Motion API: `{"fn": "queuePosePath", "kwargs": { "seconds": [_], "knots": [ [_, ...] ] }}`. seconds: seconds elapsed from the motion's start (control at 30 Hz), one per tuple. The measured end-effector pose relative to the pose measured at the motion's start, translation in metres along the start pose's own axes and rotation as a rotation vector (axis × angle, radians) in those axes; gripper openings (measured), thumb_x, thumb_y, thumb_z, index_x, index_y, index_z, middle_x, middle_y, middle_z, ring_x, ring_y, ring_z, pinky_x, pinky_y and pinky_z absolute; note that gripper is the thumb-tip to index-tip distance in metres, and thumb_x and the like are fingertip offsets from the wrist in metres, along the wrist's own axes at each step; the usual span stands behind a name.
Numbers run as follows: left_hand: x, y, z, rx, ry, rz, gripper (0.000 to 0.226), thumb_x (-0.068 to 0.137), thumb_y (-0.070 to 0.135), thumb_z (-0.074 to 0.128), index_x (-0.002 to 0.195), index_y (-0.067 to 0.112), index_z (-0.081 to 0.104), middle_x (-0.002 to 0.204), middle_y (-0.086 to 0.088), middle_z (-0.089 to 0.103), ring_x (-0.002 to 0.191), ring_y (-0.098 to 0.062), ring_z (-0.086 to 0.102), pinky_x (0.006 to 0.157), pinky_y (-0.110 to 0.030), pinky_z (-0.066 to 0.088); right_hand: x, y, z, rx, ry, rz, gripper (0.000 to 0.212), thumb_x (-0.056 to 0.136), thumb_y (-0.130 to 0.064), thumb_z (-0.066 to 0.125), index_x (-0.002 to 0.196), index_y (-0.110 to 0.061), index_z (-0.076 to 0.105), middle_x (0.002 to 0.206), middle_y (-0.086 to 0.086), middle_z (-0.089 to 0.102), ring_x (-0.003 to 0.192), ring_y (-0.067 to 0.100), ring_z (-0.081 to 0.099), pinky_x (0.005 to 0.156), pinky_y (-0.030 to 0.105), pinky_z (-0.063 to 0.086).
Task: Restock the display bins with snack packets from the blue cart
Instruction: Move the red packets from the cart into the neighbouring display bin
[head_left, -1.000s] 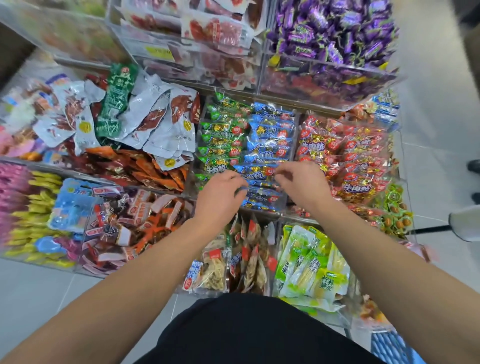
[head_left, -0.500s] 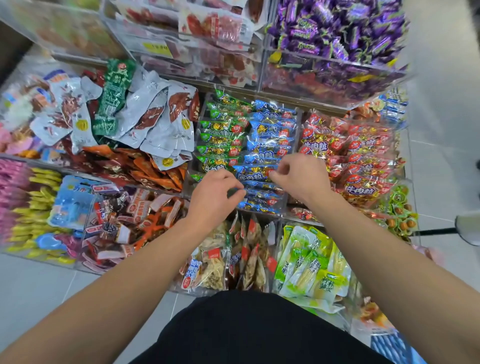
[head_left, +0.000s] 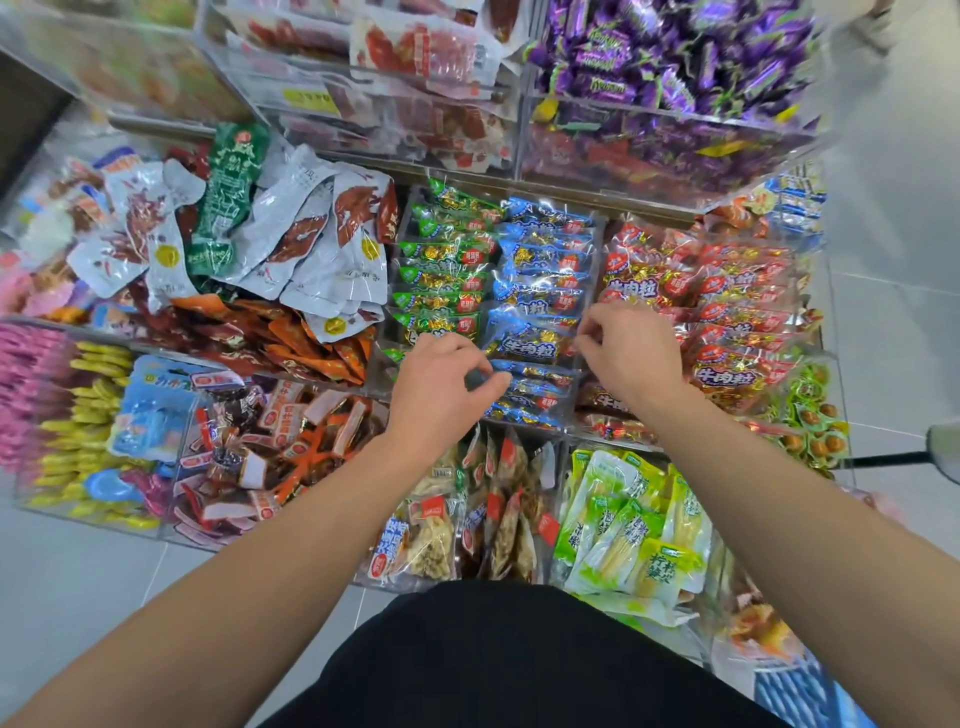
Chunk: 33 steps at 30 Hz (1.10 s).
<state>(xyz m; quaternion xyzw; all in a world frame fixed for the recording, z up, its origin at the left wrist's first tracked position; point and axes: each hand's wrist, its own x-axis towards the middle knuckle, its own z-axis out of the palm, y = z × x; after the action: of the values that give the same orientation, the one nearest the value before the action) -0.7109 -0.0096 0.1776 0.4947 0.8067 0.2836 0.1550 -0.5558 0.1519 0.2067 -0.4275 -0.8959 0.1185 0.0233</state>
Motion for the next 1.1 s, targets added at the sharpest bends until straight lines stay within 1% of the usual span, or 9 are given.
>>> {"fn": "queuePosePath", "kwargs": {
  "seconds": [0.07, 0.17, 0.27, 0.37, 0.53, 0.67, 0.8, 0.9, 1.1],
  "knots": [
    [0.008, 0.007, -0.001, 0.056, 0.023, 0.005, 0.021, 0.091, 0.037, 0.069, 0.095, 0.018, 0.075, 0.1, 0.003, 0.07, 0.099, -0.024, 0.052, 0.087, -0.039, 0.041, -0.002, 0.003, -0.002, 0.047, -0.025, -0.004, 0.009, 0.091, -0.027, 0.065, 0.088, -0.021, 0.07, 0.088, 0.0, 0.069, 0.086, 0.025, 0.062, 0.079, 0.041, 0.052],
    [0.023, 0.017, -0.003, 0.172, -0.067, -0.066, 0.028, 0.092, 0.04, 0.066, 0.115, 0.026, 0.072, 0.113, 0.005, 0.071, 0.11, -0.027, 0.052, 0.094, -0.043, 0.039, -0.002, -0.002, 0.0, 0.149, -0.014, -0.034, 0.009, 0.092, -0.024, 0.066, 0.094, -0.02, 0.073, 0.091, 0.0, 0.068, 0.086, 0.021, 0.062, 0.08, 0.039, 0.053],
    [0.033, 0.018, -0.007, 0.25, -0.153, -0.113, 0.016, 0.092, 0.042, 0.064, 0.099, 0.032, 0.075, 0.107, 0.008, 0.071, 0.113, -0.028, 0.051, 0.091, -0.043, 0.037, -0.001, -0.005, 0.003, 0.184, 0.004, -0.054, 0.011, 0.093, -0.022, 0.064, 0.096, -0.019, 0.074, 0.094, 0.001, 0.067, 0.088, 0.021, 0.06, 0.078, 0.035, 0.051],
    [0.034, 0.008, -0.01, 0.245, -0.153, -0.112, 0.015, 0.093, 0.035, 0.064, 0.084, 0.03, 0.076, 0.097, 0.007, 0.07, 0.11, -0.029, 0.052, 0.083, -0.041, 0.034, 0.0, -0.002, 0.004, 0.173, -0.006, -0.041, 0.012, 0.093, -0.021, 0.064, 0.097, -0.018, 0.074, 0.095, 0.001, 0.068, 0.088, 0.022, 0.061, 0.075, 0.033, 0.048],
    [0.034, 0.001, -0.01, 0.182, -0.13, -0.17, 0.016, 0.092, 0.036, 0.066, 0.078, 0.032, 0.073, 0.087, 0.009, 0.064, 0.106, -0.027, 0.052, 0.082, -0.039, 0.031, -0.001, 0.001, 0.005, 0.184, -0.027, -0.039, 0.011, 0.093, -0.022, 0.064, 0.096, -0.02, 0.074, 0.097, 0.0, 0.068, 0.088, 0.021, 0.061, 0.072, 0.028, 0.044],
    [0.035, 0.005, -0.011, 0.175, -0.125, -0.183, 0.013, 0.091, 0.035, 0.065, 0.084, 0.03, 0.074, 0.085, 0.009, 0.063, 0.107, -0.028, 0.055, 0.084, -0.04, 0.033, -0.002, -0.004, 0.009, 0.138, -0.058, -0.062, 0.013, 0.094, -0.022, 0.061, 0.099, -0.019, 0.073, 0.097, 0.003, 0.067, 0.097, 0.025, 0.058, 0.083, 0.036, 0.049],
    [0.014, 0.004, -0.015, 0.11, -0.06, 0.003, 0.022, 0.089, 0.037, 0.069, 0.104, 0.023, 0.076, 0.106, 0.003, 0.071, 0.108, -0.027, 0.054, 0.094, -0.045, 0.042, -0.004, -0.005, 0.011, 0.185, -0.044, -0.089, 0.023, 0.091, -0.03, 0.066, 0.111, -0.021, 0.071, 0.106, 0.002, 0.067, 0.104, 0.028, 0.053, 0.09, 0.039, 0.045],
    [-0.007, 0.002, -0.01, 0.157, -0.09, 0.144, 0.034, 0.09, 0.033, 0.069, 0.12, 0.018, 0.073, 0.122, 0.0, 0.071, 0.114, -0.03, 0.054, 0.1, -0.048, 0.042, 0.0, -0.015, 0.018, 0.202, -0.05, -0.12, 0.023, 0.092, -0.027, 0.066, 0.113, -0.022, 0.071, 0.108, 0.002, 0.068, 0.103, 0.028, 0.054, 0.086, 0.036, 0.042],
    [-0.014, -0.003, 0.002, 0.232, -0.128, 0.134, 0.036, 0.096, 0.031, 0.065, 0.13, 0.02, 0.068, 0.136, 0.001, 0.065, 0.126, -0.031, 0.052, 0.11, -0.051, 0.037, 0.017, -0.023, 0.023, 0.108, -0.119, -0.062, 0.013, 0.093, -0.025, 0.064, 0.103, -0.022, 0.071, 0.102, 0.001, 0.07, 0.093, 0.026, 0.063, 0.079, 0.039, 0.055]
  ]
}}
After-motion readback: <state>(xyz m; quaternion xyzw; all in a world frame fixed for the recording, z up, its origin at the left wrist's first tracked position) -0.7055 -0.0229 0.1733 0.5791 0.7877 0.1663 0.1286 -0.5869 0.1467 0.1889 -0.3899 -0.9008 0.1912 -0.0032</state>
